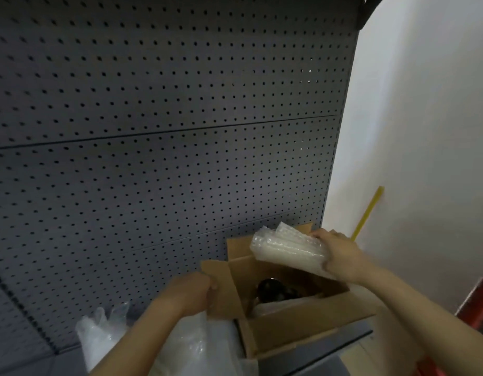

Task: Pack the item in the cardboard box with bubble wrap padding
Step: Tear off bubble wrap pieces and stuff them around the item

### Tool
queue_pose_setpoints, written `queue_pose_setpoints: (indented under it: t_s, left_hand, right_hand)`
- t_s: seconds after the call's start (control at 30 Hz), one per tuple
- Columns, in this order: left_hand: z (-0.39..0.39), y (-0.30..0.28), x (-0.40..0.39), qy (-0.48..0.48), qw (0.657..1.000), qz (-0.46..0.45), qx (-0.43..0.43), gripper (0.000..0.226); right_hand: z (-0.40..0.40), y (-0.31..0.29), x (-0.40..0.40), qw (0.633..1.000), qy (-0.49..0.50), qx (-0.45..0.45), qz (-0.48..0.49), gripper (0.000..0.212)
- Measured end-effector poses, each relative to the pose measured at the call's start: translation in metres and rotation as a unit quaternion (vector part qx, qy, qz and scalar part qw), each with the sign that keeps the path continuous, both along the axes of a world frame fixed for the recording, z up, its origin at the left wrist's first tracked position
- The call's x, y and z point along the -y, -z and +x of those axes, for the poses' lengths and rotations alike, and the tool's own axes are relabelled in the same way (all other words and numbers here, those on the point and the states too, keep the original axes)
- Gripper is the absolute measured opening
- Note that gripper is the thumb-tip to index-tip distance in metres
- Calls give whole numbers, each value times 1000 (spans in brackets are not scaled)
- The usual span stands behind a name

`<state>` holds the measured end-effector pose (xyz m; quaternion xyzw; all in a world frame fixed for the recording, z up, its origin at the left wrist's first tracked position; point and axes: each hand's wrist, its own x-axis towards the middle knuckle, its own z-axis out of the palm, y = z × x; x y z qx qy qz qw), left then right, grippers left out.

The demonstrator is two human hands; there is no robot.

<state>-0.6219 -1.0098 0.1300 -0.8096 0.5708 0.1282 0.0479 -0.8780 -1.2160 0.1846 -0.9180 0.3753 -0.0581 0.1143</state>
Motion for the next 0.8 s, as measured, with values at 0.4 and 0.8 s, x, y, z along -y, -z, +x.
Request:
queue_pose_setpoints:
  t_s: [0.4, 0.8]
  left_hand:
    - [-26, 15, 73, 14, 998, -49, 40, 25]
    - [-84, 45, 139, -113, 988, 73, -72, 34]
  right_hand:
    - [58, 29, 59, 990, -106, -72, 63, 56]
    - [102, 83, 139, 959, -261, -107, 41, 56]
